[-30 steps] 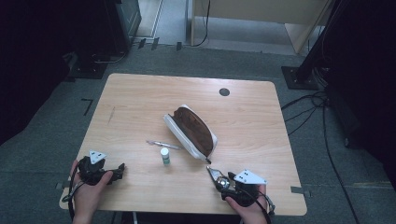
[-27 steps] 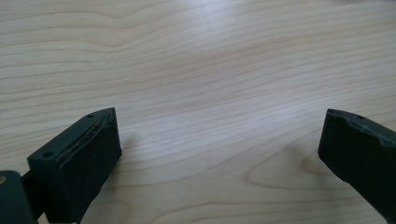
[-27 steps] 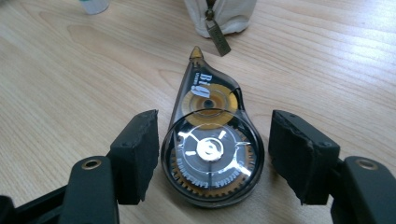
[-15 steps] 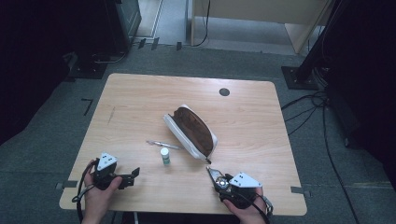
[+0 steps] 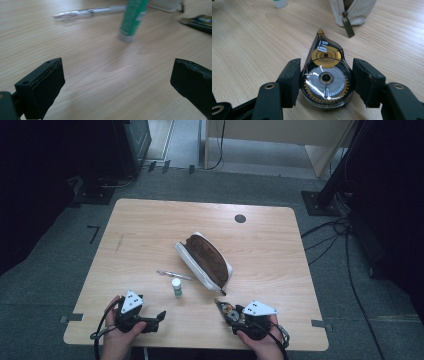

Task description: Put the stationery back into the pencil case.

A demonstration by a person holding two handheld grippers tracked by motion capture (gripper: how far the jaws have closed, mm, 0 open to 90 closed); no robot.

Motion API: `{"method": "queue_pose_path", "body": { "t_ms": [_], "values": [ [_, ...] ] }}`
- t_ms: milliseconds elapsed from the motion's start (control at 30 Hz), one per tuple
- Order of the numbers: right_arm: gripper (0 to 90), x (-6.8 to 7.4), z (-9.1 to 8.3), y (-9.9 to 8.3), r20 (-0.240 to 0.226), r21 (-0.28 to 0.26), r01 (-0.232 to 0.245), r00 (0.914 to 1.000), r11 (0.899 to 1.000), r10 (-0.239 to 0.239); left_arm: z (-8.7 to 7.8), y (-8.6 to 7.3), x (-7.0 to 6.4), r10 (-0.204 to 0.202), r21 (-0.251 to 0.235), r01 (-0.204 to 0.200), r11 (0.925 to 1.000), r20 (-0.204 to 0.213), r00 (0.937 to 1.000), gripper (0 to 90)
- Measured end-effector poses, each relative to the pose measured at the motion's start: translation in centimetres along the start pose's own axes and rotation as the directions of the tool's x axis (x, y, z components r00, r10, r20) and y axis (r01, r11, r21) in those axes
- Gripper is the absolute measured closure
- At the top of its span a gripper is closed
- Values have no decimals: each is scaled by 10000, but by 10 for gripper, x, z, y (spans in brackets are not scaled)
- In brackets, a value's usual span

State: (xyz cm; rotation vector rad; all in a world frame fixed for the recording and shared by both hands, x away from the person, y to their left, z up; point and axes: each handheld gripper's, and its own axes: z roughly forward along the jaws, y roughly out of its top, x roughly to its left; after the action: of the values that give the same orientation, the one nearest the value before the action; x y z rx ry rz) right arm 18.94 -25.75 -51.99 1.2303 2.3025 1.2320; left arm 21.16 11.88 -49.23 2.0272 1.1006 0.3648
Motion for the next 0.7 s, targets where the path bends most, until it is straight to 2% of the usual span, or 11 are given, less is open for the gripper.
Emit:
{"method": "queue_pose_path", "body": {
  "t_ms": [67,133,167,200,267,300,333,400,500,533,700],
  "values": [
    [412,1,1,2,-68,-4,1,10000,10000,-1,2,-1,-13,343,-5,-344,9994,434,9985,0],
    [412,2,2,2,-109,-13,-32,9999,10000,32,2,-1,-16,429,-29,-428,9991,533,9977,0],
    [413,2,3,4,-171,-13,-16,9999,10000,16,3,-2,-26,716,-80,-711,9974,822,9940,0],
    [413,2,3,4,-171,-13,-16,9999,10000,16,3,-2,-26,716,-80,-711,9974,822,9940,0],
    [413,2,2,4,-309,-37,-75,9995,10000,74,5,-3,-39,1217,-58,-1217,9925,987,9877,0],
    [413,2,2,4,-309,-37,-75,9995,10000,74,5,-3,-39,1217,-58,-1217,9925,987,9877,0],
    [412,2,2,4,-322,-18,-76,9995,10000,75,8,-4,-48,1495,-17,-1504,9886,1180,9817,0],
    [413,2,2,4,-321,-8,-61,9995,10000,61,10,-5,-53,1561,-66,-1565,9877,1198,9804,38],
    [412,2,3,4,-321,36,21,9995,10000,-20,16,-5,-66,1910,-76,-1919,9814,1450,9708,55],
    [412,3,3,4,-390,53,10,9992,10000,-8,20,-4,-70,1989,-88,-2004,9797,1687,9654,58],
    [412,4,3,5,-462,70,36,9989,10000,-33,32,-1,-74,1968,24,-2009,9796,1903,9618,70]
  ]
}}
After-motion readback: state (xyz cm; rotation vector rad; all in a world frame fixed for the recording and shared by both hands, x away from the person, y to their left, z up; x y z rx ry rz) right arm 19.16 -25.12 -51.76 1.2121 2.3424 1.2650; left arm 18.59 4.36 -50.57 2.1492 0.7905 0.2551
